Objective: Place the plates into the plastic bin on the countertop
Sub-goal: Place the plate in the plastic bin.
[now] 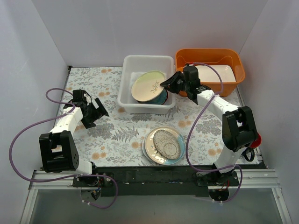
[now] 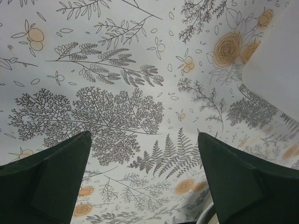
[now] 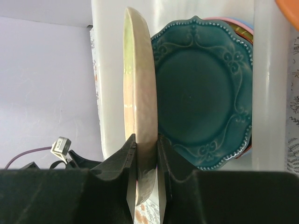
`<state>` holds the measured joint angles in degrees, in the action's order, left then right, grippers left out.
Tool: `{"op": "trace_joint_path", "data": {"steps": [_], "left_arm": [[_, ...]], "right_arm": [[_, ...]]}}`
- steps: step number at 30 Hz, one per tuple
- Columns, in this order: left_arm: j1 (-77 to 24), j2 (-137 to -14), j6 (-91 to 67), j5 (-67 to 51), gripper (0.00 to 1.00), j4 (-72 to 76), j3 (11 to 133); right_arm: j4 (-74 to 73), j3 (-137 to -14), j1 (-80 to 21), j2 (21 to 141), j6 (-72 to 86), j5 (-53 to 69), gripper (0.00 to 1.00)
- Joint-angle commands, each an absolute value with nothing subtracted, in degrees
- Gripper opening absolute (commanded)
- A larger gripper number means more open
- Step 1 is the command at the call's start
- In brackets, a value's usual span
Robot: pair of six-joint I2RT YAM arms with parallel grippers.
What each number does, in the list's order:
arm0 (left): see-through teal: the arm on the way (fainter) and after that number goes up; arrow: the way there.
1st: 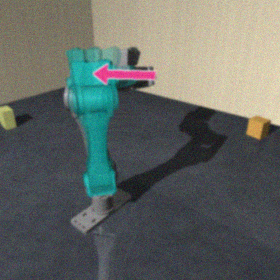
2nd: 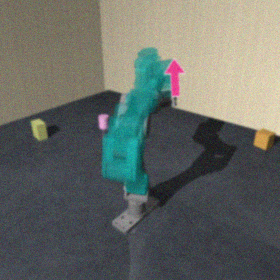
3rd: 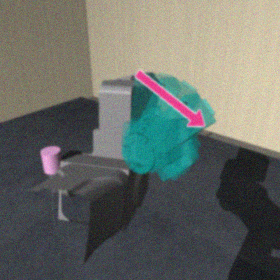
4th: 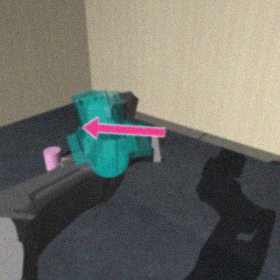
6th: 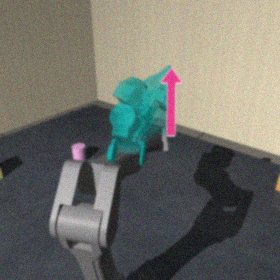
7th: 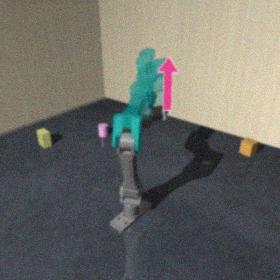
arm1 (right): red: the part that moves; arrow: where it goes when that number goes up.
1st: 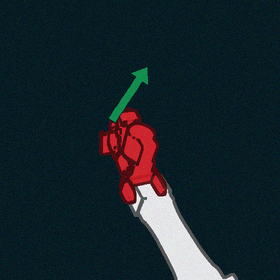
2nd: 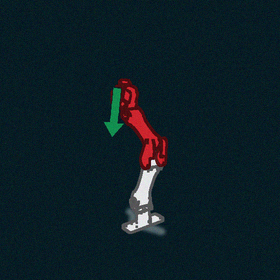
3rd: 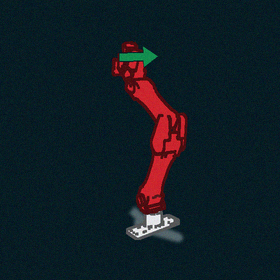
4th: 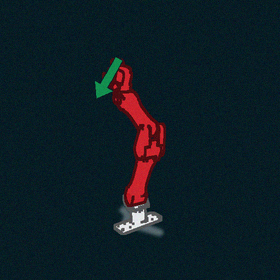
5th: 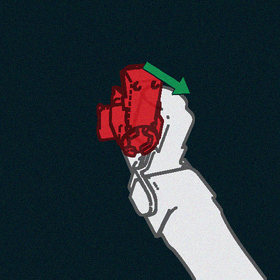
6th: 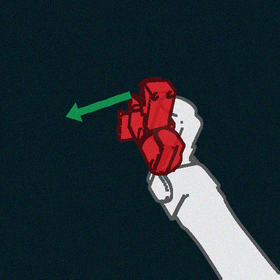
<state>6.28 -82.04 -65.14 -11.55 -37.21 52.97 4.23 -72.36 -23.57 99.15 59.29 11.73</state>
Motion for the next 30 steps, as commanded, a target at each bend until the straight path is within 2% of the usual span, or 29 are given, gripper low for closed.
{"op": "trace_joint_path", "data": {"steps": [1, 9, 26, 27, 28, 30], "left_arm": [[6.68, -80.77, -64.60, -12.66, 0.98, -36.04, 52.82], [6.68, -79.63, -64.69, -13.01, 0.98, -35.86, 51.51], [6.59, -79.19, -64.95, -13.97, 0.98, -35.77, 51.15], [6.59, -79.19, -65.21, -14.24, 0.98, -35.60, 51.15], [6.68, -79.10, -65.21, -14.67, 0.98, -35.51, 51.15], [6.59, -78.66, -65.22, -14.85, 0.98, -35.59, 51.15]], "right_arm": [[12.39, -77.08, -23.20, 99.84, 60.12, 14.15, 0.01], [9.49, -75.77, -23.20, 102.57, 58.80, 14.42, 0.01], [1.85, -73.57, -23.20, 107.13, 54.14, 13.36, 0.23], [1.85, -72.96, -23.12, 107.31, 54.05, 13.36, 0.25], [1.58, -72.78, -23.12, 107.49, 53.97, 13.45, 0.32], [1.23, -72.51, -23.12, 107.93, 53.35, 13.53, 0.35]]}}
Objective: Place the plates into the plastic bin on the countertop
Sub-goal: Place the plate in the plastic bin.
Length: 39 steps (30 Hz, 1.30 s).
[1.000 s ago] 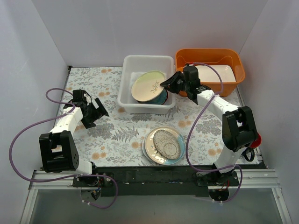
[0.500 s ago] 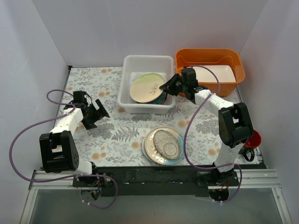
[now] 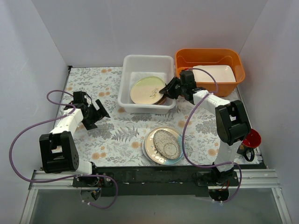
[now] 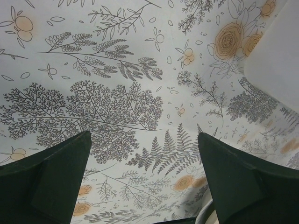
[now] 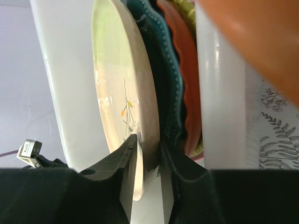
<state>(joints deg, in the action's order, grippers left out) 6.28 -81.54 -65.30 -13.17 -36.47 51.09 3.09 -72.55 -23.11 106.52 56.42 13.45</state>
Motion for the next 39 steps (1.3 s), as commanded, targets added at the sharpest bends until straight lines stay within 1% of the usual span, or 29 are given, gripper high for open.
{"op": "trace_joint_path", "data": {"steps": [1, 3, 10, 13, 20, 24, 25, 26, 27, 34, 35, 36, 39], "left_arm": [[6.68, -78.49, -65.30, -14.85, 0.98, -35.60, 51.24], [6.68, -77.96, -65.13, -14.68, 0.98, -35.95, 51.50], [6.59, -76.64, -64.86, -14.07, 0.98, -37.53, 52.12], [6.59, -75.77, -64.86, -13.80, 0.98, -37.88, 51.60], [6.68, -75.94, -65.13, -14.06, 0.98, -38.14, 51.94], [6.68, -75.59, -65.57, -14.85, 0.98, -37.79, 51.94], [6.59, -75.59, -65.57, -14.94, 0.98, -37.62, 52.03], [6.68, -75.59, -65.65, -15.03, 0.98, -37.53, 52.03], [6.68, -75.67, -65.57, -15.29, 0.98, -37.53, 52.03], [6.59, -75.50, -65.57, -15.56, 0.98, -37.88, 52.38], [6.68, -75.24, -65.48, -15.56, 0.98, -38.05, 52.56], [6.68, -75.06, -65.39, -15.47, 0.98, -38.40, 52.65], [6.59, -74.53, -65.04, -15.12, 0.98, -39.46, 53.17]], "right_arm": [[0.88, -72.51, -23.20, 108.02, 53.18, 13.71, 0.37], [0.97, -72.25, -23.20, 107.84, 52.82, 13.89, 0.40], [1.32, -70.93, -23.20, 104.51, 52.56, 13.19, 0.56], [0.53, -71.37, -23.20, 102.49, 51.94, 12.74, 0.59], [-1.48, -71.54, -23.20, 99.67, 50.98, 11.08, 0.63], [-2.02, -71.63, -23.20, 97.74, 50.28, 9.84, 0.70], [-2.11, -71.72, -23.20, 96.95, 50.19, 9.58, 0.74], [-2.02, -71.81, -23.20, 96.60, 50.10, 9.58, 0.74], [-1.76, -71.89, -23.20, 96.16, 50.10, 9.58, 0.78], [-1.32, -74.18, -23.20, 93.69, 49.75, 9.93, 0.82], [-1.32, -74.44, -23.29, 93.60, 49.75, 10.11, 0.84], [-1.32, -74.70, -23.38, 93.60, 49.75, 10.19, 0.93], [-1.23, -75.23, -23.29, 93.87, 49.66, 10.81, 0.93]]}}
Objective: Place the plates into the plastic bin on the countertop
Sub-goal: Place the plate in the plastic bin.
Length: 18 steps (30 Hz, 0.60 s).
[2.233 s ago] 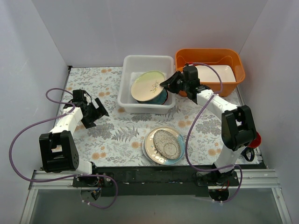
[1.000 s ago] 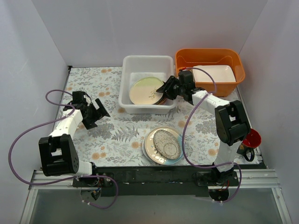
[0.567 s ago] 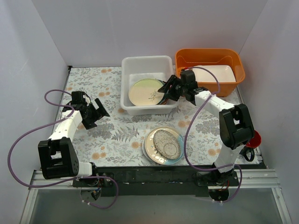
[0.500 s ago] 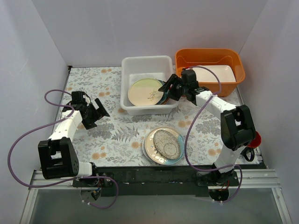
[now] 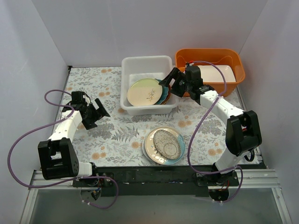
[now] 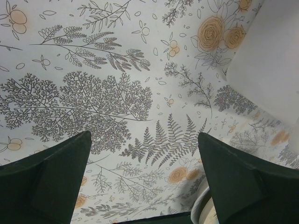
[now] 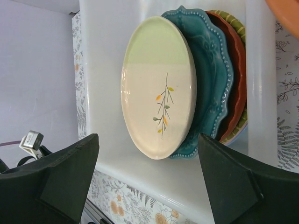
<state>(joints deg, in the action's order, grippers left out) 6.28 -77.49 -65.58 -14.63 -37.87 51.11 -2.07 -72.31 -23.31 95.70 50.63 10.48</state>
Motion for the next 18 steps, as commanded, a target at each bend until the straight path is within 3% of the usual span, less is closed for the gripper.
{"op": "trace_joint_path", "data": {"steps": [1, 18], "left_arm": [[6.59, -74.44, -64.78, -14.94, 0.98, -39.81, 53.26], [5.28, -74.44, -65.04, -20.30, 0.98, -40.60, 56.78]], "right_arm": [[-1.23, -75.23, -23.29, 93.87, 49.66, 10.90, 0.93], [-3.51, -72.07, -23.82, 87.98, 47.99, 12.83, 0.91]]}}
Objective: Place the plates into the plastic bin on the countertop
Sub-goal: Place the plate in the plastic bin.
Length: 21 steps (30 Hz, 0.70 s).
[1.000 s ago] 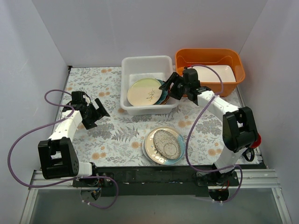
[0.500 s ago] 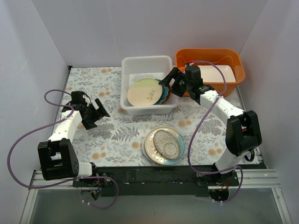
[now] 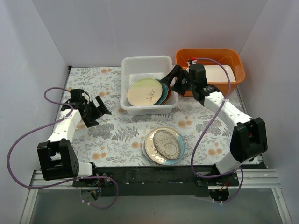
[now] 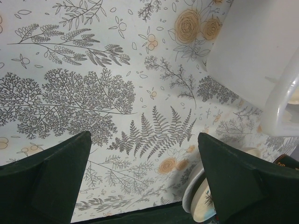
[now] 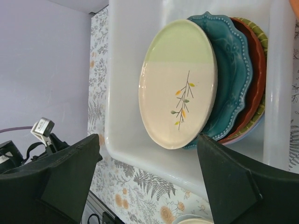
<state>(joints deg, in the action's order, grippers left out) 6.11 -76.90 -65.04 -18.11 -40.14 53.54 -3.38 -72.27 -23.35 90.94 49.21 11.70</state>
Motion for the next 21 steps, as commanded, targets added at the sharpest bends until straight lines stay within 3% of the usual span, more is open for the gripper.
{"op": "trace_joint_path", "data": {"steps": [1, 12, 21], "left_arm": [[5.19, -74.36, -65.13, -20.74, 0.98, -40.78, 56.95], [2.29, -71.28, -66.27, -23.64, 0.98, -43.95, 60.11], [-7.99, -72.60, -71.89, -25.58, 0.98, -40.87, 61.26]], "right_arm": [[-3.69, -71.98, -23.99, 87.80, 47.99, 13.01, 0.91], [-5.18, -69.44, -26.98, 86.40, 45.88, 14.06, 0.88], [-5.62, -62.14, -27.25, 78.67, 43.95, 13.97, 0.84]]}}
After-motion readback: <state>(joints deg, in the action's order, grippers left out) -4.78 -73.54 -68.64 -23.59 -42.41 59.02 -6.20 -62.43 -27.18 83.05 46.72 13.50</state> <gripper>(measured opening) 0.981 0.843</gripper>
